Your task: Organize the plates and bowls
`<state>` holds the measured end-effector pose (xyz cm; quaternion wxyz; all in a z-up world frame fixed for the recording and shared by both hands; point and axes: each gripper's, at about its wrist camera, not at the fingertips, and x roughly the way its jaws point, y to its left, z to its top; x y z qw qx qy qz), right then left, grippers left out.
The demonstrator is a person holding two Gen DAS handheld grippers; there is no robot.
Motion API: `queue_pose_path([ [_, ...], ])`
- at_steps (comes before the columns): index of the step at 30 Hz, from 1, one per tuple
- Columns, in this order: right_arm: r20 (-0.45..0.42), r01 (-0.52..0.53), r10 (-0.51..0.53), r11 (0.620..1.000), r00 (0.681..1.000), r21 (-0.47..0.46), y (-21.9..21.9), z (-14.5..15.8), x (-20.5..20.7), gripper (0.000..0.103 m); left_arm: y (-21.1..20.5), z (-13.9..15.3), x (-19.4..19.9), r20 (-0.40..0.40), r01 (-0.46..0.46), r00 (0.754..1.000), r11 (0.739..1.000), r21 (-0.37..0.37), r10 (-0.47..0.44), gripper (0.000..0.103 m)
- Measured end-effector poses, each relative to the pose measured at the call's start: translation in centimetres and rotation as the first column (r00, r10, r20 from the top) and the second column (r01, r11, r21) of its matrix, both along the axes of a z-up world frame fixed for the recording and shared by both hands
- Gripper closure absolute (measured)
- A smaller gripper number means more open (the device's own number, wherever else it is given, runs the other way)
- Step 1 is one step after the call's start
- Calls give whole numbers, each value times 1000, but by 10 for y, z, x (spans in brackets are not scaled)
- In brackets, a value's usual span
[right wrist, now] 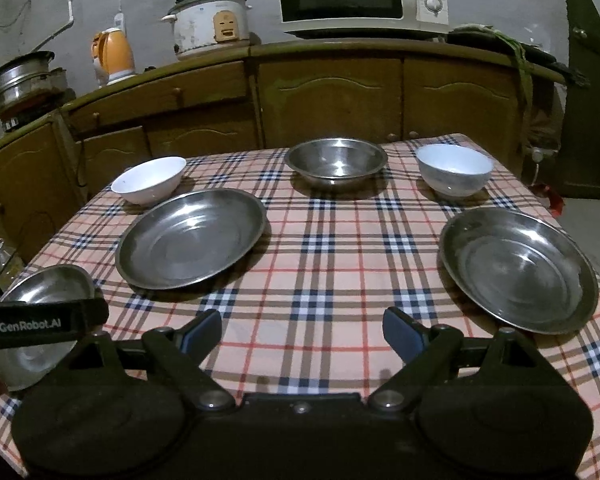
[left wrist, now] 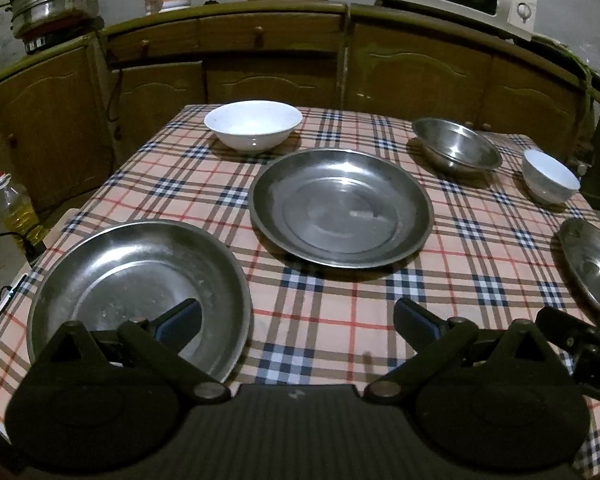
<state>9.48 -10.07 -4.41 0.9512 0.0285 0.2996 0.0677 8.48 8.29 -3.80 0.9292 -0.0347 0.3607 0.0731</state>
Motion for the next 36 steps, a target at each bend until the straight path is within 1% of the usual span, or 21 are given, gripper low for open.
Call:
queue_pose_path([
  [6, 0, -14, 14, 1000, 1000, -6, 7, -2, 12, 1, 7, -2, 9, -2, -16, 1000, 1000, 4, 16, 0],
  [12, 19, -46, 47, 999, 999, -6, 15, -1, 36, 1, 22, -1, 25, 1, -46, 999, 999, 10, 46, 0],
  [17, 31, -89, 89, 996, 996, -7, 25, -3, 66, 1, 40, -1, 52, 12, -81, 997, 997, 12, 81, 0],
  [23, 10, -125, 126, 992, 992, -19, 38, -13, 115, 1, 54, -6, 91, 20, -100, 995, 994, 50, 99, 0],
  [24, 5, -128, 128, 992, 992, -19, 40, -15, 123, 1, 56, -8, 98, 15, -99, 995, 994, 52, 98, 3],
  [27, -27, -125, 125, 992, 992, 0, 44, -24, 149, 1, 62, -15, 118, -9, -101, 995, 994, 49, 101, 7],
  [31, -63, -125, 125, 992, 990, 16, 50, -35, 175, 1, 69, -23, 141, -26, -90, 996, 995, 36, 91, 10],
  [33, -84, -119, 120, 993, 989, 12, 53, -42, 185, 1, 71, -27, 150, -37, -89, 995, 995, 42, 91, 15],
  [34, -94, -123, 124, 992, 988, 18, 54, -45, 188, 3, 72, -29, 155, -47, -84, 995, 996, 37, 85, 16],
  [35, -111, -126, 129, 992, 985, 32, 54, -48, 192, 8, 73, -31, 158, -55, -76, 996, 997, 31, 77, 20],
  [36, -124, -127, 131, 991, 984, 43, 54, -51, 195, 11, 73, -33, 162, -65, -66, 996, 997, 27, 68, 29],
])
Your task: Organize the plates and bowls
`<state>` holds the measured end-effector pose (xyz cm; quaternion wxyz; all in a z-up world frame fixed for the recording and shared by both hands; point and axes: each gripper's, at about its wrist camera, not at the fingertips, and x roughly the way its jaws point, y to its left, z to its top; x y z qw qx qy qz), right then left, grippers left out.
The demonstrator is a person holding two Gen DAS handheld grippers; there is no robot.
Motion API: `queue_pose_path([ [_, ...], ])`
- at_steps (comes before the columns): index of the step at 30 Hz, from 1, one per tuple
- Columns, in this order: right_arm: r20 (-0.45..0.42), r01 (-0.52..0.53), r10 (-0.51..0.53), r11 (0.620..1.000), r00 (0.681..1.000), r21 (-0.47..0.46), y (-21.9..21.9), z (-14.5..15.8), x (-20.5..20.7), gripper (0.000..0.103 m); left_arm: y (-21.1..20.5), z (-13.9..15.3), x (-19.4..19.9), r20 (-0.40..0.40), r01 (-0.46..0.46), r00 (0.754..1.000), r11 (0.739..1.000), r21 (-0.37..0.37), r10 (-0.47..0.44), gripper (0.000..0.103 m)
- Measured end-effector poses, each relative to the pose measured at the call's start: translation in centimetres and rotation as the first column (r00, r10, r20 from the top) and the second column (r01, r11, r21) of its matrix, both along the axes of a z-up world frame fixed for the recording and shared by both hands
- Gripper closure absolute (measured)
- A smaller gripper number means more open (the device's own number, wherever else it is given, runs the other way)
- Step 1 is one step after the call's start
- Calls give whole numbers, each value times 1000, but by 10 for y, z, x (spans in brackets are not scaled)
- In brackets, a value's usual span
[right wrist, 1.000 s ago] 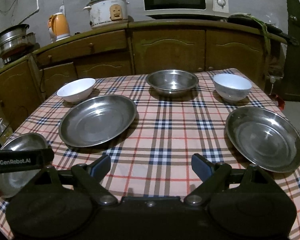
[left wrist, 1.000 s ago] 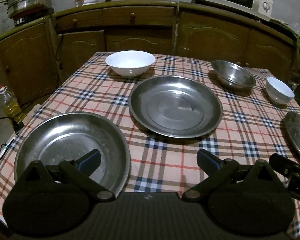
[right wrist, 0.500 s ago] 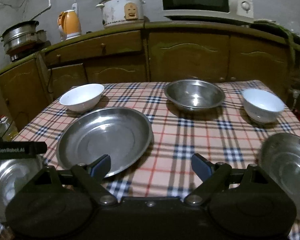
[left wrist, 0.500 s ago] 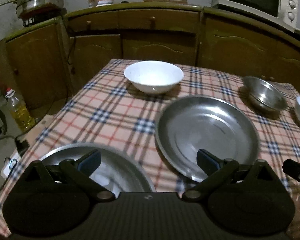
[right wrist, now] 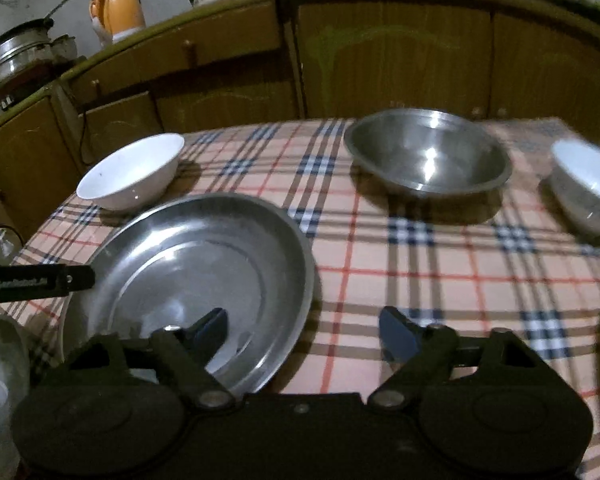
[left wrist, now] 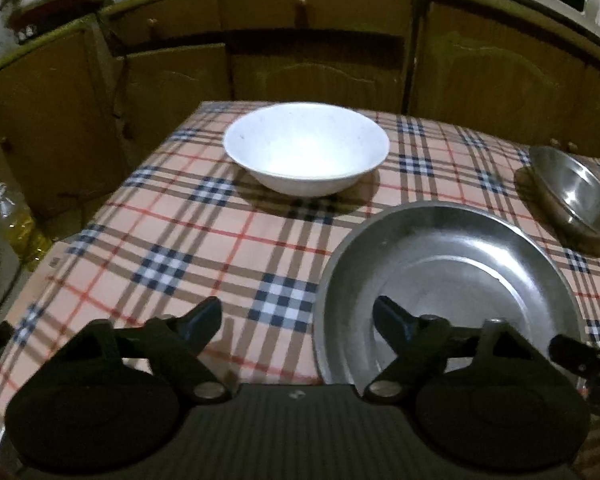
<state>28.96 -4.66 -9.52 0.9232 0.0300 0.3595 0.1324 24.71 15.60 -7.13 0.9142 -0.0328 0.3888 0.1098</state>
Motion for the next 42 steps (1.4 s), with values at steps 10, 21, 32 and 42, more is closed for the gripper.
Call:
queue_pose_path([
  [10, -16, -7, 7, 1000, 1000, 15, 2, -4, 7, 80, -1, -11, 9, -19, 81, 996, 995, -50, -82, 84],
  [21, 35, 13, -14, 999, 999, 32, -20, 21, -21, 80, -17, 20, -17, 52, 118, 992, 992, -42, -116, 87],
  [32, 91, 45, -47, 999, 995, 27, -47, 56, -70, 80, -46, 49, -59, 109, 151, 983, 988, -19, -148, 87],
  [42, 120, 80, -80, 997, 990, 5, -76, 70, -113, 80, -74, 55, -92, 123, 191, 975, 981, -28, -187, 87],
])
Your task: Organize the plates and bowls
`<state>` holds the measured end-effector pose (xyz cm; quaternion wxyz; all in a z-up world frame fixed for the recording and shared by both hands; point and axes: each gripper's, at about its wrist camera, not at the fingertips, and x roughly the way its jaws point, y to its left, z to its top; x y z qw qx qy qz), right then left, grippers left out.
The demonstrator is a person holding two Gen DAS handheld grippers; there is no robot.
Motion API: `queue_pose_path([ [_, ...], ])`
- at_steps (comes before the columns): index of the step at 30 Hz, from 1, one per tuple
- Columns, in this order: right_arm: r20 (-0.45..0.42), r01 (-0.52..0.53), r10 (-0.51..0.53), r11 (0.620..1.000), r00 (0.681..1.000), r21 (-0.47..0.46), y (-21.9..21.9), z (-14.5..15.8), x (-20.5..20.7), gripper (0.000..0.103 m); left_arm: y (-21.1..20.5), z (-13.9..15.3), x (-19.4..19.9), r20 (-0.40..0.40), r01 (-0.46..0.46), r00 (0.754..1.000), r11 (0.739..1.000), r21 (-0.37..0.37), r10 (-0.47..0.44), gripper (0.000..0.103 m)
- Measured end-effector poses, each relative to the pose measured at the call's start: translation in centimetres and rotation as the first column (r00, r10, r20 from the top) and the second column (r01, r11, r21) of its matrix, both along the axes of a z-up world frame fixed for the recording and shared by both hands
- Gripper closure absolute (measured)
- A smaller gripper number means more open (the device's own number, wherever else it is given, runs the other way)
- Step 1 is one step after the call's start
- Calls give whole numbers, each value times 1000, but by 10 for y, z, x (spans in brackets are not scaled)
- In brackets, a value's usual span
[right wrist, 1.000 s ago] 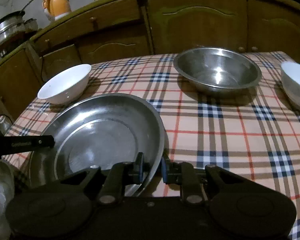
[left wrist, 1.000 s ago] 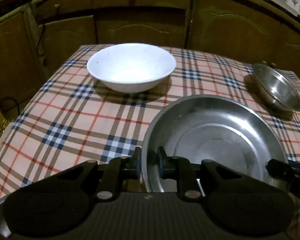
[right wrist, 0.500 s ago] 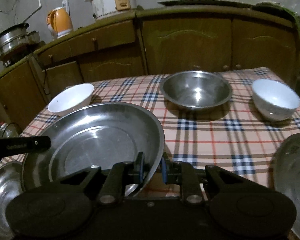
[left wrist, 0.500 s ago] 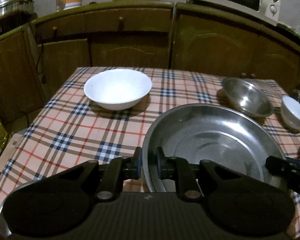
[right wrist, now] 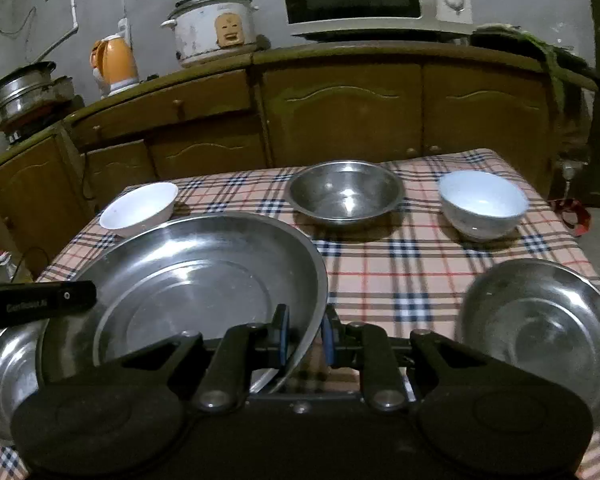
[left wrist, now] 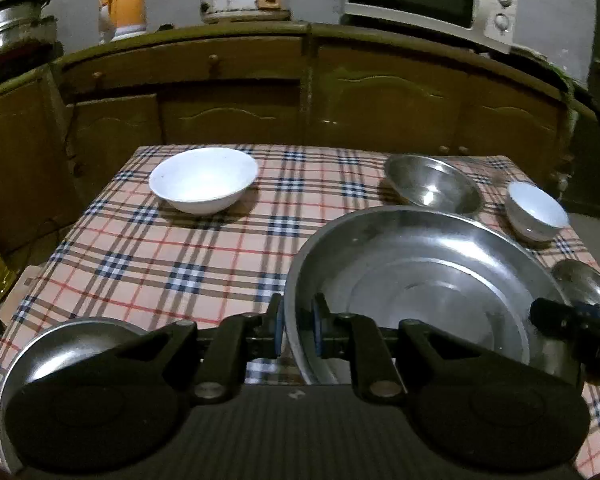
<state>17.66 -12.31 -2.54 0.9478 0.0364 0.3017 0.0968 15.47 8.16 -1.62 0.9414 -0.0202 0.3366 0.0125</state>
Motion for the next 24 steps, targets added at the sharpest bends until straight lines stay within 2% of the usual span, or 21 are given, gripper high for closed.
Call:
queue_pose_path([
  [12, -10, 52, -52, 999, 999, -3, -38, 2, -33, 80, -31, 0, -23, -4, 68, 998, 998, 8, -68, 87],
  [24, -28, 69, -70, 997, 997, -25, -54, -15, -54, 80, -44, -21, -37, -30, 91, 995, 996, 6, -91, 87],
])
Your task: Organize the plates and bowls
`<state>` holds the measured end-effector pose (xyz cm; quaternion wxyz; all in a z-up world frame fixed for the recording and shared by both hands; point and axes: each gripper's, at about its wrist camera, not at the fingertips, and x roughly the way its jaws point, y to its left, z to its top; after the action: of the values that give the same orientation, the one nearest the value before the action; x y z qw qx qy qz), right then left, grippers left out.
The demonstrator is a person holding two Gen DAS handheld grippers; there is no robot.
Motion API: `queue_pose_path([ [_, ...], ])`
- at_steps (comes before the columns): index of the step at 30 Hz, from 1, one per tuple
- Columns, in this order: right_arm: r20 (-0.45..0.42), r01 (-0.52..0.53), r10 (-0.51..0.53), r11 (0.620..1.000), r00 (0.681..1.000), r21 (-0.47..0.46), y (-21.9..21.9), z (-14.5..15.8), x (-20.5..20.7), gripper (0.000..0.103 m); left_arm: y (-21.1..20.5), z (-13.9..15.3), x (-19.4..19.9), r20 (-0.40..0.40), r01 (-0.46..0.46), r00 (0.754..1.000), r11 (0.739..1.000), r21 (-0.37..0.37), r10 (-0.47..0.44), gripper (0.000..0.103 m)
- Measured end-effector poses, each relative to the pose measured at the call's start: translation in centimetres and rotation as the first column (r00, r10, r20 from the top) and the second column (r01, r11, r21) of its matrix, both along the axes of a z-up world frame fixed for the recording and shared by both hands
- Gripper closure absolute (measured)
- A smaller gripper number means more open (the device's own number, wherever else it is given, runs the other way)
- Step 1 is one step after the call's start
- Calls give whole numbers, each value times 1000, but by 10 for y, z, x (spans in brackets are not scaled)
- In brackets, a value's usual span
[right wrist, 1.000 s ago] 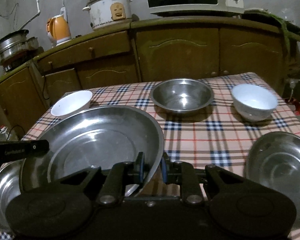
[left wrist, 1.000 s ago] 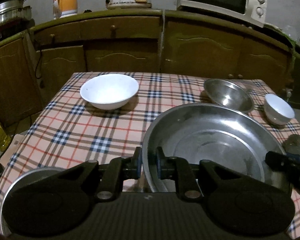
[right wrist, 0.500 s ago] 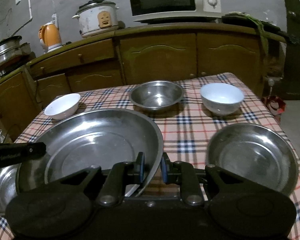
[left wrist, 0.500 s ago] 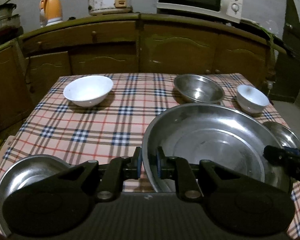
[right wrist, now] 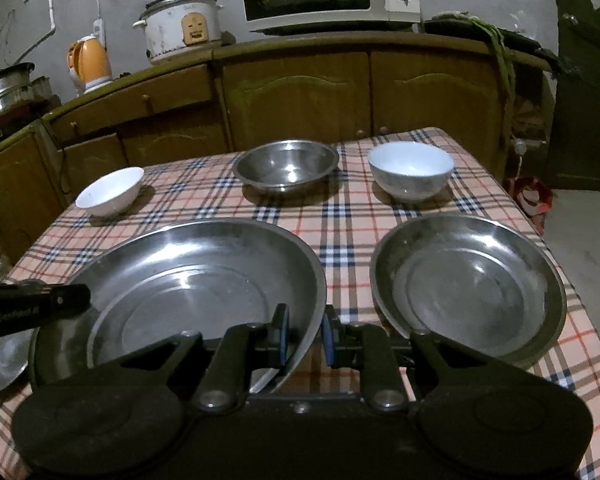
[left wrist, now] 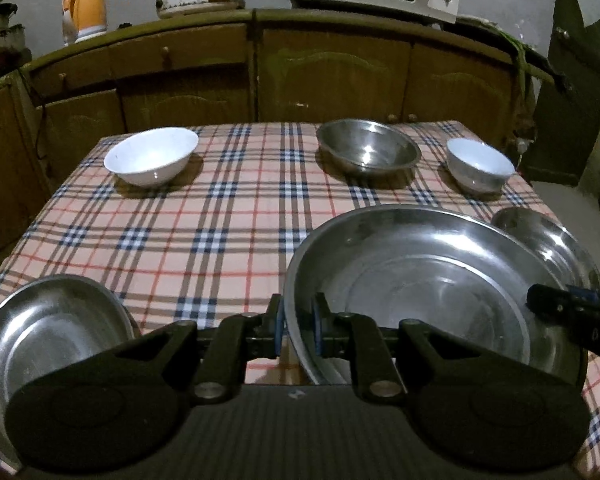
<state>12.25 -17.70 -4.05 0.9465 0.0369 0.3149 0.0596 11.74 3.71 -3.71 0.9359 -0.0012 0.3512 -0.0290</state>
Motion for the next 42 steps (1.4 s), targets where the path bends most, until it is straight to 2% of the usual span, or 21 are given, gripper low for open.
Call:
queue_pose_path([
  [22, -55, -1, 0, 1000, 998, -22, 5, -32, 5, 80, 3, -33, 2, -67, -20, 998, 1000, -16, 19, 87],
  [42, -79, 6, -8, 1000, 997, -19, 5, -51, 15, 80, 2, -51, 11, -75, -22, 997, 1000, -11, 21, 87],
])
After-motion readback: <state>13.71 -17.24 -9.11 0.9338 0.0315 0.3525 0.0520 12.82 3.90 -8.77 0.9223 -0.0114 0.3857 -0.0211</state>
